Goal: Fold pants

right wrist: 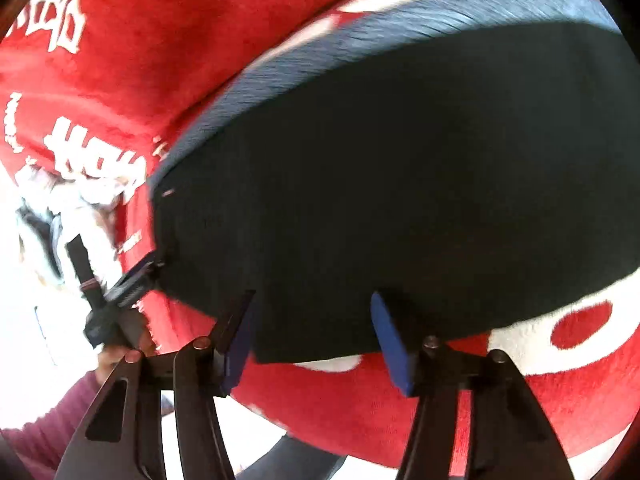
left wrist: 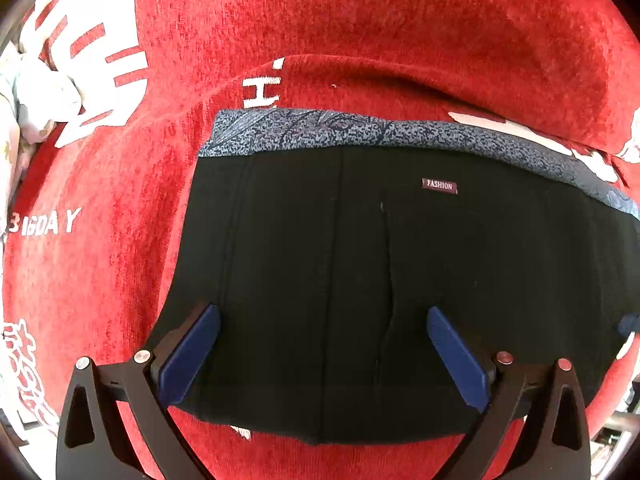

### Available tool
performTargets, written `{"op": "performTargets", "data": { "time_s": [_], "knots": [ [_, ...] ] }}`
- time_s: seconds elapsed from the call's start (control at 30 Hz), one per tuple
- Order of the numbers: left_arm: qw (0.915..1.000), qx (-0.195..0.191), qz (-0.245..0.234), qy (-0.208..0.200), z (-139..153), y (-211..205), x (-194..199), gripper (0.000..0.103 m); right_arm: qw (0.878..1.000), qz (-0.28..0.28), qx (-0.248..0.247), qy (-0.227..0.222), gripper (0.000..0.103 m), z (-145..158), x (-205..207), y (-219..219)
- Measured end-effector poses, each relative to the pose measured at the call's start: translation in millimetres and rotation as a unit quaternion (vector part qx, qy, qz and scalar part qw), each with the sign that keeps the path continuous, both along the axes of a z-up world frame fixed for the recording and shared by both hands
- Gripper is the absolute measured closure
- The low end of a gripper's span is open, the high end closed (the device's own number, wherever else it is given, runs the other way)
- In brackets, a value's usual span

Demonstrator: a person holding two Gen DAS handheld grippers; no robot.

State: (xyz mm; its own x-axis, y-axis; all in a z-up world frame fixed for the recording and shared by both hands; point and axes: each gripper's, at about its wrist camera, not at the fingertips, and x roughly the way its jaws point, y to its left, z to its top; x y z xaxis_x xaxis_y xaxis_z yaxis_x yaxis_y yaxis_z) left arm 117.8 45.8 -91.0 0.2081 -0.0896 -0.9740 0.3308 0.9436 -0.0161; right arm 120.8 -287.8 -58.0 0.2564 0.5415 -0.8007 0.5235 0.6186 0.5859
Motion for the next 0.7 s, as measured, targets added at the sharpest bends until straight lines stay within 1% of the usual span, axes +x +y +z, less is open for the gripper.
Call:
{"op": "performTargets", "data": {
  "time_s": [0.07, 0.1, 0.17, 0.23, 0.33, 0.4, 0.5, 0.6, 0.63, 0.67, 0.7],
  "knots": [
    [0.9999, -0.004, -0.001, -0.010, 1, 2, -6, 0.000, 0.999, 0.030, 0.006, -0.041, 0.045, 20, 25, 3],
    [0.9999, -0.006, -0.001, -0.013, -2, 5, -5, 0.000, 0.996, 0.058, 0.003, -0.065, 0.045, 33, 50, 9],
    [0.9997, -0.014, -0.002, -0.021, -1, 9, -10, 0.000, 0.990, 0.104, -0.010, -0.095, 0.045, 49, 96, 27],
    [0.9994, -0.020, 0.000, -0.028, -1, 11, -15, 0.000, 0.979, 0.166, -0.021, -0.116, 0.045, 55, 156, 58],
    [0.9987, -0.032, 0.009, -0.039, -2, 15, -19, 0.000, 0.960, 0.249, -0.032, -0.127, 0.045, 44, 232, 118],
    [0.9982, -0.036, 0.015, -0.046, -1, 16, -22, 0.000, 0.946, 0.299, -0.050, -0.118, 0.045, 31, 269, 162],
    [0.9973, -0.043, 0.015, -0.057, -3, 16, -24, 0.000, 0.925, 0.356, -0.077, -0.106, 0.045, 7, 300, 208],
    [0.9967, -0.050, 0.014, -0.063, -2, 15, -25, 0.000, 0.918, 0.375, -0.108, -0.075, 0.045, -19, 313, 224],
    [0.9967, -0.050, 0.014, -0.062, -2, 15, -25, 0.000, 0.917, 0.378, -0.114, -0.056, 0.060, -29, 315, 225],
    [0.9969, -0.049, 0.016, -0.059, -1, 15, -26, 0.000, 0.921, 0.375, -0.098, -0.044, 0.080, -35, 317, 226],
    [0.9970, -0.048, 0.023, -0.056, 2, 16, -29, 0.000, 0.929, 0.362, -0.067, -0.046, 0.093, -34, 317, 224]
  ]
}}
